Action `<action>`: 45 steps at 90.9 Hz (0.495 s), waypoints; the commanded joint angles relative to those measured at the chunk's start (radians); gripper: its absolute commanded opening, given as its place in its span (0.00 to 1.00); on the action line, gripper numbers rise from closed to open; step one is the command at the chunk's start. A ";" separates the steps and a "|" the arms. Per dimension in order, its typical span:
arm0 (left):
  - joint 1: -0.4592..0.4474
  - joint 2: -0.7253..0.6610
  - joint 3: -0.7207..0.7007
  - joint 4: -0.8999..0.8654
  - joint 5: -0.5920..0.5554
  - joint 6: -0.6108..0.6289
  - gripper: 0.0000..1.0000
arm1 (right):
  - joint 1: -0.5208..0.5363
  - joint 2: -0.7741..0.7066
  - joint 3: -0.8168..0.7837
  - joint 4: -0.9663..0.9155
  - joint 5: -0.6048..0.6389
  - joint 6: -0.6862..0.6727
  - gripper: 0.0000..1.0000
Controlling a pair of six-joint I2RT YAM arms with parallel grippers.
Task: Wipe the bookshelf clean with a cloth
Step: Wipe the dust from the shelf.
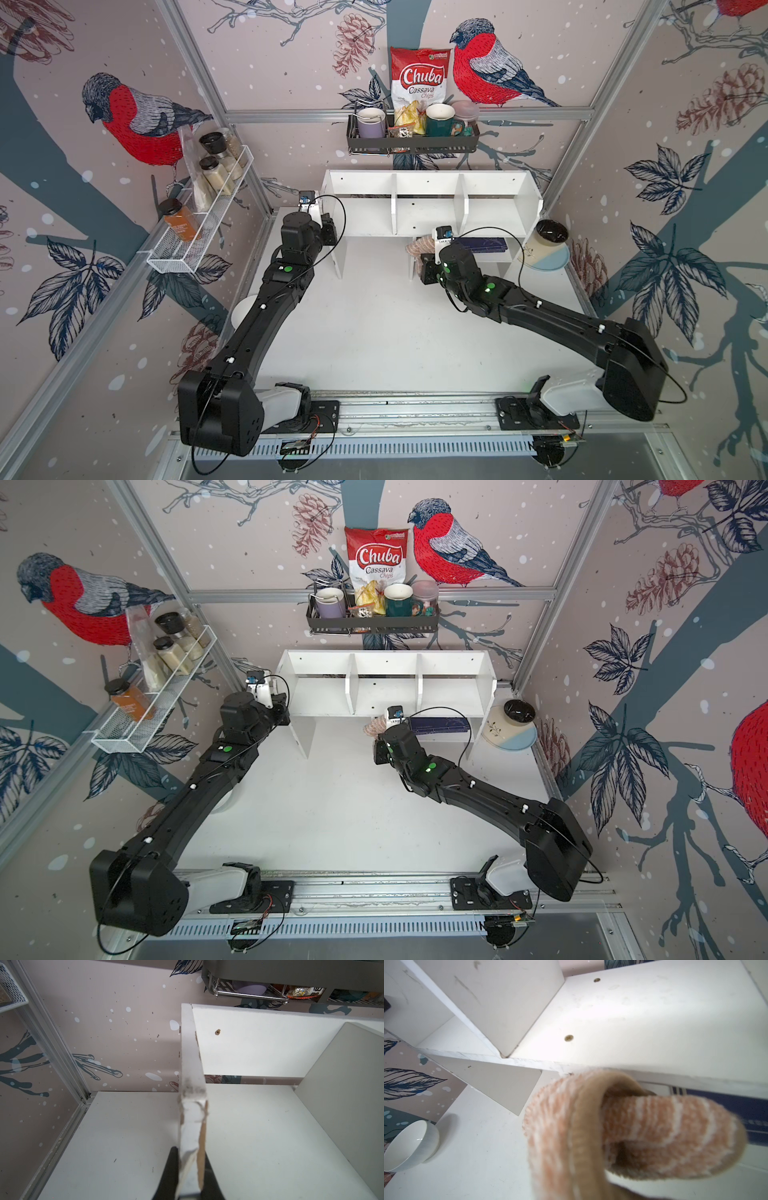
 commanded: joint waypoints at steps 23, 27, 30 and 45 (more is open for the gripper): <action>0.002 0.004 0.006 0.027 0.068 -0.133 0.00 | -0.338 -0.291 -0.176 -0.114 0.000 0.041 0.00; 0.003 0.006 0.006 0.026 0.072 -0.135 0.00 | -0.404 -0.348 -0.201 -0.137 -0.009 0.039 0.00; 0.003 0.008 0.007 0.028 0.075 -0.137 0.00 | -0.452 -0.390 -0.218 -0.151 -0.008 0.038 0.00; 0.003 0.011 0.008 0.028 0.075 -0.138 0.00 | -0.719 -0.468 -0.249 -0.222 -0.117 0.054 0.00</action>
